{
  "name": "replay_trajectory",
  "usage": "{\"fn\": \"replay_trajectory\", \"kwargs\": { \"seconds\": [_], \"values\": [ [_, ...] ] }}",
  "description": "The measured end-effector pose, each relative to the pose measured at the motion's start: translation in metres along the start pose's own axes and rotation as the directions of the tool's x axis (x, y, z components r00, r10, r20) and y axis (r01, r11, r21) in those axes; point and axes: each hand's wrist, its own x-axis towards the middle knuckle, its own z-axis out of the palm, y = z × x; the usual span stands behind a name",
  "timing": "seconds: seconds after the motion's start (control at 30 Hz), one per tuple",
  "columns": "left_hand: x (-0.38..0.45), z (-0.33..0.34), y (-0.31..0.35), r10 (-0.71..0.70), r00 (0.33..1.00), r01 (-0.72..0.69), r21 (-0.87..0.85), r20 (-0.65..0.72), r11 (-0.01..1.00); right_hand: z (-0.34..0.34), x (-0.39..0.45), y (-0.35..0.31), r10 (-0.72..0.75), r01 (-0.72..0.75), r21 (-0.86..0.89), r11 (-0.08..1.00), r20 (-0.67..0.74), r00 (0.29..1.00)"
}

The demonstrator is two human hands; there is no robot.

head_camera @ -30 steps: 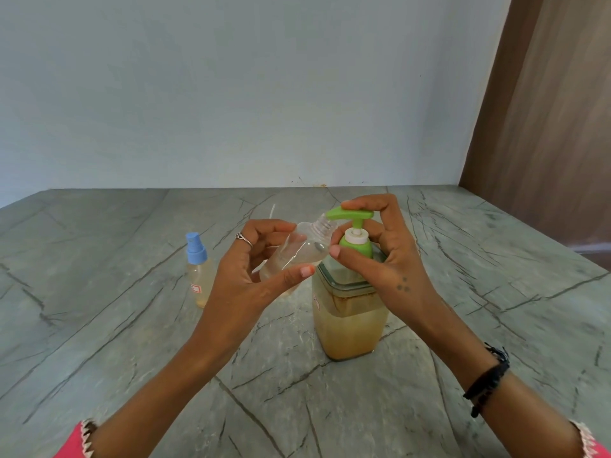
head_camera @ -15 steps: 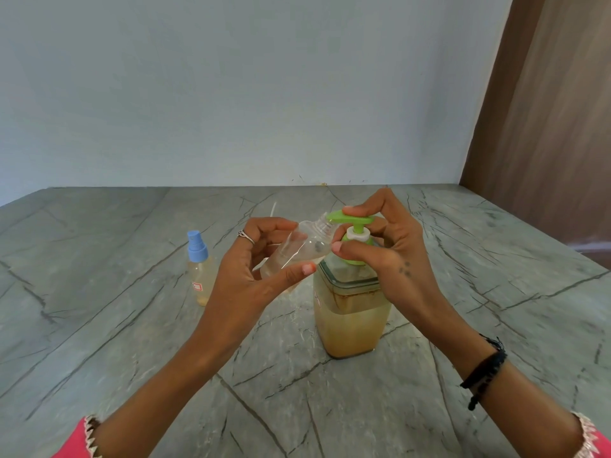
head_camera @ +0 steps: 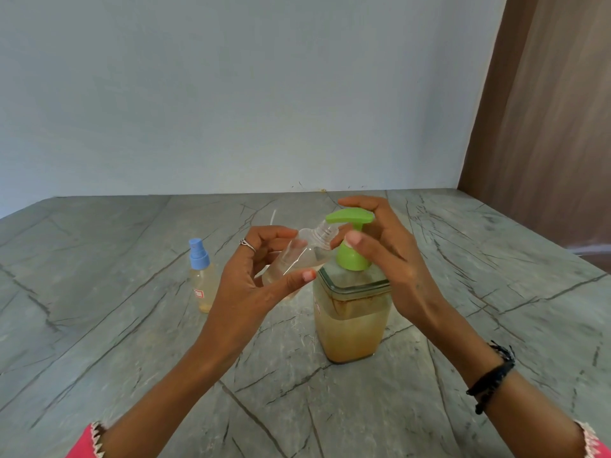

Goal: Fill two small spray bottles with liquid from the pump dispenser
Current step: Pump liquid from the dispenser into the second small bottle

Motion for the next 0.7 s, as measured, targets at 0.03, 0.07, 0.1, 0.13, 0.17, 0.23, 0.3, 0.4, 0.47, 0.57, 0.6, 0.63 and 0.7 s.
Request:
{"fn": "replay_trajectory", "kwargs": {
  "seconds": [0.03, 0.07, 0.1, 0.13, 0.17, 0.23, 0.3, 0.4, 0.47, 0.57, 0.6, 0.63, 0.7],
  "values": [
    [0.0, 0.0, 0.001, -0.002, 1.0, 0.002, -0.006, 0.0, 1.0, 0.0, 0.001, -0.004, 0.039, -0.039, 0.015, 0.999, -0.012, 0.999],
    [0.0, 0.0, 0.002, -0.006, 1.0, 0.006, -0.008, -0.003, 1.0, 0.001, 0.002, -0.008, 0.095, -0.095, 0.019, 0.995, -0.026, 0.995],
    [-0.001, 0.0, 0.003, -0.006, 1.0, 0.006, -0.008, -0.006, 1.0, 0.002, 0.003, -0.014, 0.168, -0.167, 0.024, 0.986, -0.038, 0.985],
    [-0.001, 0.0, 0.003, -0.004, 1.0, 0.004, -0.005, -0.009, 1.0, 0.004, 0.004, -0.018, 0.242, -0.241, 0.03, 0.97, -0.047, 0.969],
    [-0.001, 0.0, 0.004, -0.001, 1.0, 0.001, -0.003, -0.011, 1.0, 0.005, 0.004, -0.022, 0.303, -0.301, 0.046, 0.952, -0.054, 0.951],
    [-0.001, 0.0, 0.006, 0.004, 1.0, -0.004, 0.0, -0.018, 1.0, 0.007, 0.005, -0.028, 0.364, -0.361, 0.06, 0.931, -0.061, 0.929],
    [0.0, -0.001, 0.007, 0.012, 1.0, -0.012, 0.011, -0.022, 1.0, 0.009, 0.005, -0.032, 0.405, -0.403, 0.04, 0.914, -0.063, 0.912],
    [0.001, -0.002, 0.008, 0.027, 0.999, -0.026, 0.037, -0.024, 0.999, 0.01, 0.007, -0.033, 0.45, -0.449, 0.027, 0.893, -0.074, 0.89],
    [0.001, -0.002, 0.008, 0.033, 0.999, -0.032, 0.051, -0.021, 0.998, 0.011, 0.008, -0.033, 0.472, -0.471, 0.029, 0.882, -0.075, 0.878],
    [0.001, -0.002, 0.008, 0.043, 0.999, -0.041, 0.075, -0.023, 0.996, 0.011, 0.01, -0.03, 0.5, -0.496, 0.078, 0.865, -0.046, 0.865],
    [0.001, -0.002, 0.008, 0.046, 0.999, -0.044, 0.083, -0.024, 0.996, 0.009, 0.011, -0.029, 0.502, -0.497, 0.109, 0.861, -0.027, 0.864],
    [0.002, -0.002, 0.008, 0.049, 0.999, -0.047, 0.09, -0.024, 0.995, 0.008, 0.011, -0.029, 0.499, -0.494, 0.138, 0.859, -0.009, 0.866],
    [0.002, -0.002, 0.008, 0.054, 0.998, -0.052, 0.094, -0.017, 0.994, 0.004, 0.013, -0.029, 0.481, -0.48, 0.175, 0.86, 0.036, 0.876]
  ]
}}
